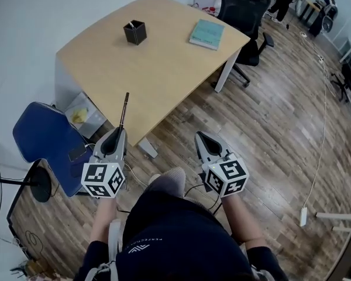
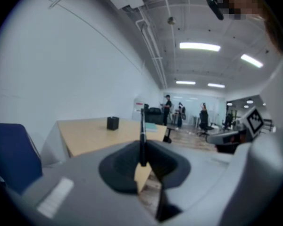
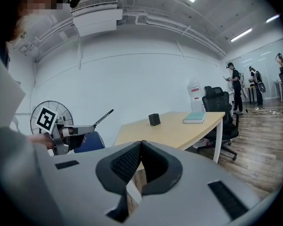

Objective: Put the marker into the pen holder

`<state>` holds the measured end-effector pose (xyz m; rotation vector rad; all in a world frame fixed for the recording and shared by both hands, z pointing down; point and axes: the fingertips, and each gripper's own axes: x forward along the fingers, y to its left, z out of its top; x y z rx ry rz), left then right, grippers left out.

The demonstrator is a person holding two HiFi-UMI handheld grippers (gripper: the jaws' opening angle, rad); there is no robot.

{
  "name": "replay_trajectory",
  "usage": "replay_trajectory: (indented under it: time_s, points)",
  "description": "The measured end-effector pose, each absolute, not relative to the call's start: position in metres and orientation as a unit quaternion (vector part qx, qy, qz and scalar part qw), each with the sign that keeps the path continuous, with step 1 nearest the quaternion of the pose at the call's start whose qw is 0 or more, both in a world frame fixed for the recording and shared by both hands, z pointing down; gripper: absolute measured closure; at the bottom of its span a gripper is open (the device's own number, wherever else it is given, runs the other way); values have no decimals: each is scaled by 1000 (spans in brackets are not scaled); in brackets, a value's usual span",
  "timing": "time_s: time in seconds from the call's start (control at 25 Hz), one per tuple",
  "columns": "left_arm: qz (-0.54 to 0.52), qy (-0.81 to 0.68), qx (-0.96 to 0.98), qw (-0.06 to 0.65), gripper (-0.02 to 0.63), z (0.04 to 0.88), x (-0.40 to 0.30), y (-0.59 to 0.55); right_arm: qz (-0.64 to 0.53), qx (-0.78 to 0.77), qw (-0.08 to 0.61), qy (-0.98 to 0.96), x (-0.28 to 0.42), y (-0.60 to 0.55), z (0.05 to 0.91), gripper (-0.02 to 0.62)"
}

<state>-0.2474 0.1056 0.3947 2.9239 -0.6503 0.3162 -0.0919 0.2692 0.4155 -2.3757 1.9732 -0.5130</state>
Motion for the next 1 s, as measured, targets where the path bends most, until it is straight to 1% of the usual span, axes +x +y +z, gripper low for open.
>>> replay_trajectory:
  time_s: [0.32, 0.52, 1.0]
  points:
    - [99, -206, 971, 68, 555, 391, -220, 99, -170, -757, 10, 631, -73, 259, 418, 594]
    - [97, -204, 971, 76, 555, 397, -201, 75, -168, -749, -7, 641, -58, 230, 422, 594]
    - [92, -219, 967, 92, 555, 401, -140, -5, -170, -729, -33, 662, 13, 140, 423, 594]
